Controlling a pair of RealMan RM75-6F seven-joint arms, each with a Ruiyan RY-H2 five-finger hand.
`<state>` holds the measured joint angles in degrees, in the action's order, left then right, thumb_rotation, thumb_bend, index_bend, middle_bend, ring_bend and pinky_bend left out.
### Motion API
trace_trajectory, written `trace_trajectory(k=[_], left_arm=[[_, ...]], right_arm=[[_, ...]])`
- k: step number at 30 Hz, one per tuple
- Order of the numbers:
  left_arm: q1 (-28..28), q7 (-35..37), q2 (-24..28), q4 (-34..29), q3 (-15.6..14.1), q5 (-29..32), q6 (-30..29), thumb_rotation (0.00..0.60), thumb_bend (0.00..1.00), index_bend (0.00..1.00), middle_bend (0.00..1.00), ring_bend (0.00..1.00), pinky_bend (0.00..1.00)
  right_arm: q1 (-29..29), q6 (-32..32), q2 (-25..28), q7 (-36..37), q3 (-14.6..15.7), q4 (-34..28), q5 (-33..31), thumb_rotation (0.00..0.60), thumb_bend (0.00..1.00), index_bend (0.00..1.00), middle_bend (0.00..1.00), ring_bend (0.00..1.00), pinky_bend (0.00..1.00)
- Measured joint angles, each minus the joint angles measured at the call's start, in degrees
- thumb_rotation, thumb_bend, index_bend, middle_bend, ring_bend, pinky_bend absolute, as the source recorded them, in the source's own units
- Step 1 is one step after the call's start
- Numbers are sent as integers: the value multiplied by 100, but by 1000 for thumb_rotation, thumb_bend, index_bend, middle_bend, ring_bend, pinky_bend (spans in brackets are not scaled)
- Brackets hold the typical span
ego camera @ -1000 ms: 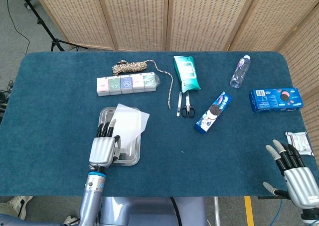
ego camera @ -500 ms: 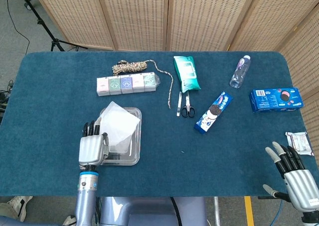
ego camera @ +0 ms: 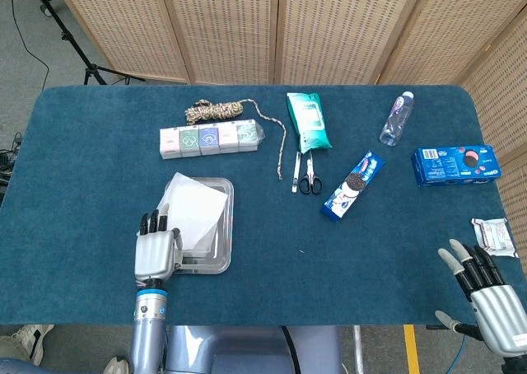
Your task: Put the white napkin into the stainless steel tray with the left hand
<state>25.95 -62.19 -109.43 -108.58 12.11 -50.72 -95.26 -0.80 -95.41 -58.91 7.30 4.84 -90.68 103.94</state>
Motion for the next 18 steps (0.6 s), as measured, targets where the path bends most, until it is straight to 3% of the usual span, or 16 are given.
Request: trace_trajectory(k=[9, 12, 18], left_arm=[[2, 165, -375, 230, -63, 45, -12, 600, 492, 888, 25, 0, 0], [-8, 283, -410, 236, -92, -39, -1, 600, 402, 884, 24, 0, 0], [-45, 582, -287, 45, -295, -401, 112, 600, 234, 732, 22, 0, 0]], right_arm=[[-56, -103, 50, 128, 58, 114, 75, 600, 0, 0, 0, 0, 0], [-71, -121, 67, 155, 67, 145, 73, 600, 0, 0, 0, 0, 0], [-106, -205, 94, 262, 80, 225, 83, 600, 0, 0, 0, 0, 0]])
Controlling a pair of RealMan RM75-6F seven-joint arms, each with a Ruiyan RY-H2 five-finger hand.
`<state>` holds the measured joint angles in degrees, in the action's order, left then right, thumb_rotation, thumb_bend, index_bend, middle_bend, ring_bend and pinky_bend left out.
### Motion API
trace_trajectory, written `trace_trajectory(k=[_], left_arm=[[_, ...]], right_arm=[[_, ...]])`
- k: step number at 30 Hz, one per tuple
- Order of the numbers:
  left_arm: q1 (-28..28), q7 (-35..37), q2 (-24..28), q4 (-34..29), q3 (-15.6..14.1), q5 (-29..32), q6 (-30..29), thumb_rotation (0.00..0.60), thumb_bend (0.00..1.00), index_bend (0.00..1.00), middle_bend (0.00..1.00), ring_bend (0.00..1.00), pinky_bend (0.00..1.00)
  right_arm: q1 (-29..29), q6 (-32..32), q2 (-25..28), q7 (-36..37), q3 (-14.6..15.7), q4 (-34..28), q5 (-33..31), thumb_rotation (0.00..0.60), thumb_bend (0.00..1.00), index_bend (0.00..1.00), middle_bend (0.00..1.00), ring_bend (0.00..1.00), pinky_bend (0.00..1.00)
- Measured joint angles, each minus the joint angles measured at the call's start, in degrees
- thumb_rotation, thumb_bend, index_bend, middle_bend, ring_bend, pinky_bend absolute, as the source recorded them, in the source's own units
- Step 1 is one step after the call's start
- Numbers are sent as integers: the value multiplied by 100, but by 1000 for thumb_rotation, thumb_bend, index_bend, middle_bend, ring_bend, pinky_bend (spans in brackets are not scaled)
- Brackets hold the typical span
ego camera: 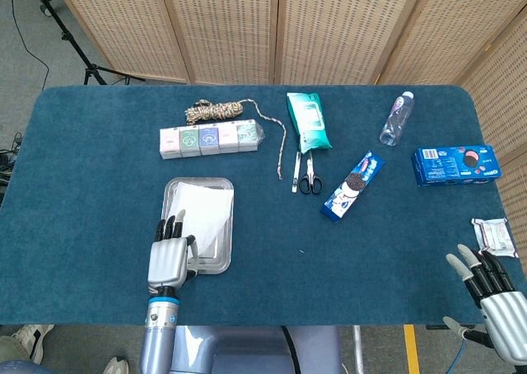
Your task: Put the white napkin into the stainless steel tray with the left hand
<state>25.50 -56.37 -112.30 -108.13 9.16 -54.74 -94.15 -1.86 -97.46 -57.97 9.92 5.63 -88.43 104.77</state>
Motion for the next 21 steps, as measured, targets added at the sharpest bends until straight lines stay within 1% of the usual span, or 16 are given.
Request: trace_trajectory(k=[3, 5, 8, 9, 11, 14, 18, 21], left_arm=[[-19, 126, 103, -126, -104, -111, 110, 591, 190, 678, 10, 0, 0], [-26, 146, 145, -159, -134, -130, 153, 573, 171, 632, 2, 0, 0], [-37, 153, 193, -195, -148, -107, 198, 557, 157, 554, 0, 0, 0], [-40, 156, 208, -207, -150, -87, 216, 553, 156, 542, 0, 0, 0], [-48, 192, 271, -258, -144, -33, 290, 525, 157, 516, 0, 0, 0], [-64, 382, 385, -345, -122, -22, 409, 494, 169, 506, 0, 0, 0], [-82, 789, 678, -480, -70, -56, 656, 489, 172, 506, 0, 0, 0], [-78, 1112, 1004, -609, -12, -8, 997, 490, 162, 506, 0, 0, 0]], right_arm=[[-16, -45, 1, 42, -6, 27, 6, 600, 0, 0, 0, 0, 0], [-20, -53, 0, 45, -8, 30, 5, 600, 0, 0, 0, 0, 0], [-24, -63, -7, 40, -12, 29, 5, 600, 0, 0, 0, 0, 0], [-23, -59, -10, 31, -14, 27, 5, 600, 0, 0, 0, 0, 0], [-18, -38, -17, -1, -14, 19, 6, 600, 0, 0, 0, 0, 0], [-5, 13, -29, -64, -17, -8, -1, 600, 0, 0, 0, 0, 0], [4, 45, -35, -102, -23, -31, -16, 600, 0, 0, 0, 0, 0], [4, 46, -34, -108, -29, -39, -28, 600, 0, 0, 0, 0, 0]])
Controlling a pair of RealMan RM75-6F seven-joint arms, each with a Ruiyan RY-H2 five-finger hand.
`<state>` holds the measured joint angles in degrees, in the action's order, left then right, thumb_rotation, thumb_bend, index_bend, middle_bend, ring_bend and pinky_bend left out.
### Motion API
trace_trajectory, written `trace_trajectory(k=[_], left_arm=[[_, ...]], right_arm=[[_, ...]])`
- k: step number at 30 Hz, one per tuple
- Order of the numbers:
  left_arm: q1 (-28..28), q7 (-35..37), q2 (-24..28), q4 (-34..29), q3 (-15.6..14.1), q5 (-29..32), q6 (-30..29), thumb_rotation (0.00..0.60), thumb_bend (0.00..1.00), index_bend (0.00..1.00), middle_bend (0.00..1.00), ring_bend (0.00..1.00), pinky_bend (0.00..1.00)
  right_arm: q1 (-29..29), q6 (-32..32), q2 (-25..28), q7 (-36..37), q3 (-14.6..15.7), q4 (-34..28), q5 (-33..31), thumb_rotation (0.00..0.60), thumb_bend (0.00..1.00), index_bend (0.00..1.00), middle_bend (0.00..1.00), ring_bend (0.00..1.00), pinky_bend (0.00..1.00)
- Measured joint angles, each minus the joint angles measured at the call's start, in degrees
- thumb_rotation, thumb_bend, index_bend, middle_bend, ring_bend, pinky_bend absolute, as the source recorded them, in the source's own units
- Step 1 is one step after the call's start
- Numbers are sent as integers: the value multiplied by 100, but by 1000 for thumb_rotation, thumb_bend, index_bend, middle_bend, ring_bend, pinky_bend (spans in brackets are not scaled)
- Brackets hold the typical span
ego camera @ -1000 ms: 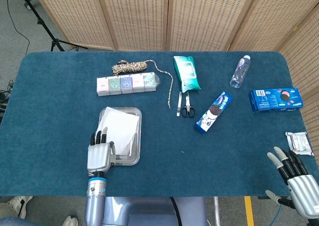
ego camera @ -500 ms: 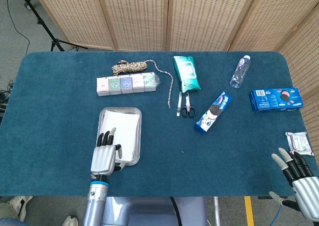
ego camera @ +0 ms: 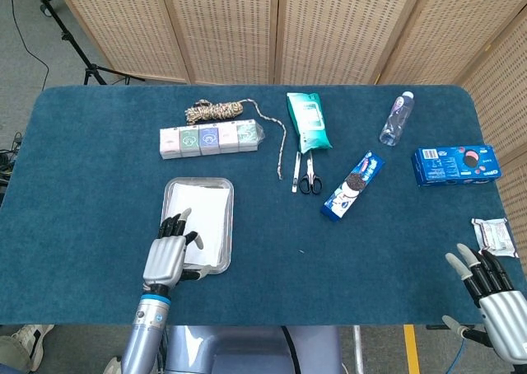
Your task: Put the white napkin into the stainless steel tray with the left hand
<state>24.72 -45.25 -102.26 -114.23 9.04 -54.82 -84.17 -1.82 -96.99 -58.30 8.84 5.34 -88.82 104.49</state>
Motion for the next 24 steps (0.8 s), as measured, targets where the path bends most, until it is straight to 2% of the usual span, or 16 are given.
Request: trace_trajectory(k=[7, 12, 16, 24], left_arm=[[132, 928, 1153, -294, 286, 790, 1374, 492, 162, 506, 0, 0, 0], [353, 1334, 1681, -283, 451, 1424, 1947, 492, 164, 506, 0, 0, 0], [546, 1539, 1837, -182, 493, 1722, 2127, 493, 164, 506, 0, 0, 0], [784, 1798, 1795, 128, 470, 1898, 2337, 493, 165, 506, 0, 0, 0]], right_arm=[[-36, -107, 10, 82, -22, 24, -11, 600, 0, 0, 0, 0, 0], [-89, -256, 1, 100, -13, 73, 73, 600, 0, 0, 0, 0, 0], [-94, -257, -4, 110, -13, 88, 79, 600, 0, 0, 0, 0, 0], [-106, -277, 7, 129, -8, 86, 89, 600, 0, 0, 0, 0, 0]])
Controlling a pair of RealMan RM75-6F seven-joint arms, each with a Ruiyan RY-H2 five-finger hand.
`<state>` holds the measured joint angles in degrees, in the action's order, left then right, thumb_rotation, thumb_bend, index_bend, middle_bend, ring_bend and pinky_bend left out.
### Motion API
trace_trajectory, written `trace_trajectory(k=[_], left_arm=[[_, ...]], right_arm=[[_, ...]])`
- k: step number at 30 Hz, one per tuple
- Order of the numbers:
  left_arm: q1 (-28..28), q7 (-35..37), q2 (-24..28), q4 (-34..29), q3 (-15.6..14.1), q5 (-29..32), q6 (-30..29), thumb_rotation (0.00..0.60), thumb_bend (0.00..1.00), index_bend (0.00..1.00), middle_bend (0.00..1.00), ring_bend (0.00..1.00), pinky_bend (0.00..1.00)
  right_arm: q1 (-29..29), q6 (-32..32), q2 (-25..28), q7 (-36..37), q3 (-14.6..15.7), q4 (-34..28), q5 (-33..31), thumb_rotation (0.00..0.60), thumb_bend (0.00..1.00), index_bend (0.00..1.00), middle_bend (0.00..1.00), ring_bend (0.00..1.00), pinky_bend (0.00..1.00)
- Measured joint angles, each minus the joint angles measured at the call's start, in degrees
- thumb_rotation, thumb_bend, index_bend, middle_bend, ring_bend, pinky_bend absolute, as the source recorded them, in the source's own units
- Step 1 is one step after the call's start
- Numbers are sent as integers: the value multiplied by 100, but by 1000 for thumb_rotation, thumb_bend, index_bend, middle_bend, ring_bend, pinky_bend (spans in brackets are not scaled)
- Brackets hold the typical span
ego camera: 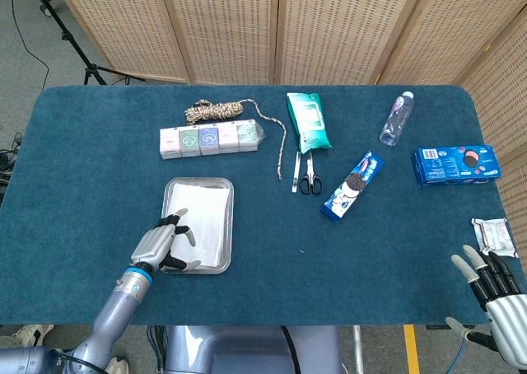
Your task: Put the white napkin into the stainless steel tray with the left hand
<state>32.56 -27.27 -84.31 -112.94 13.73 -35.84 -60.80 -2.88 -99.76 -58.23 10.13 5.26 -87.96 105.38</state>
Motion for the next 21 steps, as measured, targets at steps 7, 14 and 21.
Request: trace_trajectory(k=[7, 14, 21], left_arm=[[232, 385, -179, 476, 18, -70, 290, 498, 164, 507, 0, 0, 0], [404, 578, -351, 756, -29, -129, 400, 497, 165, 507, 0, 0, 0], [477, 876, -506, 1139, -56, -413, 495, 497, 165, 507, 0, 0, 0]], right_arm=[[9, 9, 17, 94, -21, 18, -49, 600, 0, 0, 0, 0, 0], [4, -8, 29, 138, -25, 30, -55, 600, 0, 0, 0, 0, 0], [4, -11, 30, 160, -35, 38, -64, 600, 0, 0, 0, 0, 0]])
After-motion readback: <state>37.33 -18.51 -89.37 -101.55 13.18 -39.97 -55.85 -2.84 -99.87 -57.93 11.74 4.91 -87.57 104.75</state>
